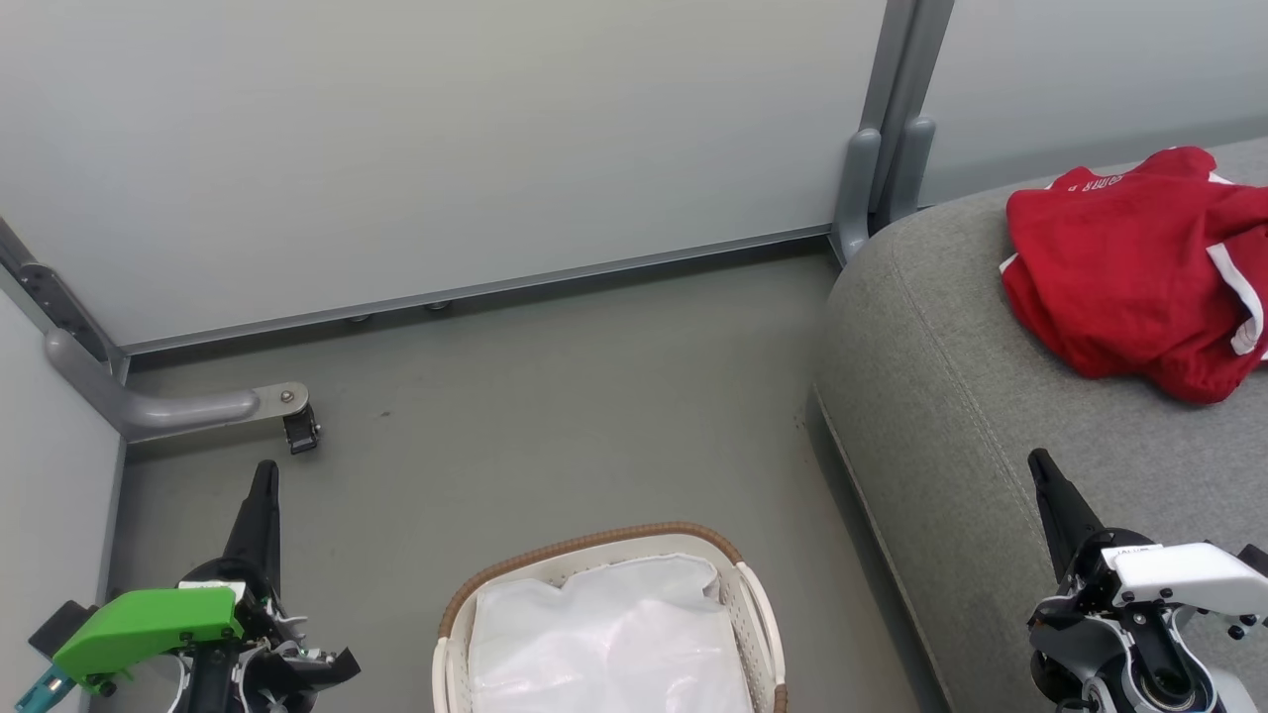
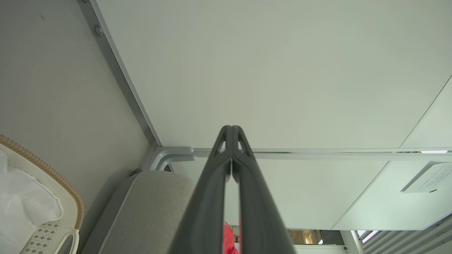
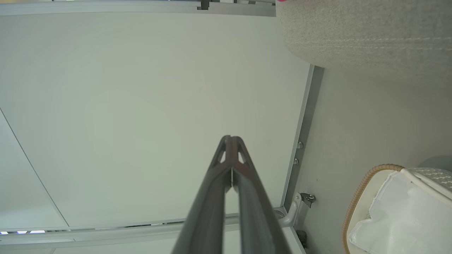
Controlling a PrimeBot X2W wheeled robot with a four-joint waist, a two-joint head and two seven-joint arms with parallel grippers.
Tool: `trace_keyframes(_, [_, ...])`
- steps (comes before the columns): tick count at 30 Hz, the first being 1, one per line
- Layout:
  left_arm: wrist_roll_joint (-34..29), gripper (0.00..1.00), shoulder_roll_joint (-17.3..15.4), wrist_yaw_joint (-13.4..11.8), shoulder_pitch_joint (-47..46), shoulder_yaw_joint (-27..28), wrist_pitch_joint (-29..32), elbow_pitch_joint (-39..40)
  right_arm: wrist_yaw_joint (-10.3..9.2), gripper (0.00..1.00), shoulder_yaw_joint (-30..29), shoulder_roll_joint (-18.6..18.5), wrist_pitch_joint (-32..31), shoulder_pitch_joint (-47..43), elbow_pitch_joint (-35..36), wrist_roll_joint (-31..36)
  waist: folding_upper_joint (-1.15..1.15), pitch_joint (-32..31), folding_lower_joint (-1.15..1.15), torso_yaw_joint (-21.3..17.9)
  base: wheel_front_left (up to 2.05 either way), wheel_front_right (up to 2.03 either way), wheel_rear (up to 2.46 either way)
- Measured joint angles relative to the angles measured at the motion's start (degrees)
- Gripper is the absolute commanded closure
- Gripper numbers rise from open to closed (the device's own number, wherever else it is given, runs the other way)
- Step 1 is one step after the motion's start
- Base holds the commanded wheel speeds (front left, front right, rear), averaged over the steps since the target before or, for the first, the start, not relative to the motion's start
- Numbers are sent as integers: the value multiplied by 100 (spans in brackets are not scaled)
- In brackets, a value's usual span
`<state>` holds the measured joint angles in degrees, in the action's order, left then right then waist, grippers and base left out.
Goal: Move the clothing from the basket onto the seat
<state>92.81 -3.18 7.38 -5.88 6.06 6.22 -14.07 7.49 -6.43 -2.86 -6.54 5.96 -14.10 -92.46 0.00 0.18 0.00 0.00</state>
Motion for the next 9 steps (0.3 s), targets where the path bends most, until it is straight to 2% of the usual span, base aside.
trace_keyframes(9, [-5,100,3,0,0,7,2,0,1,100,-2,1,0,0,0,0,0,0,0,0,0,0,0])
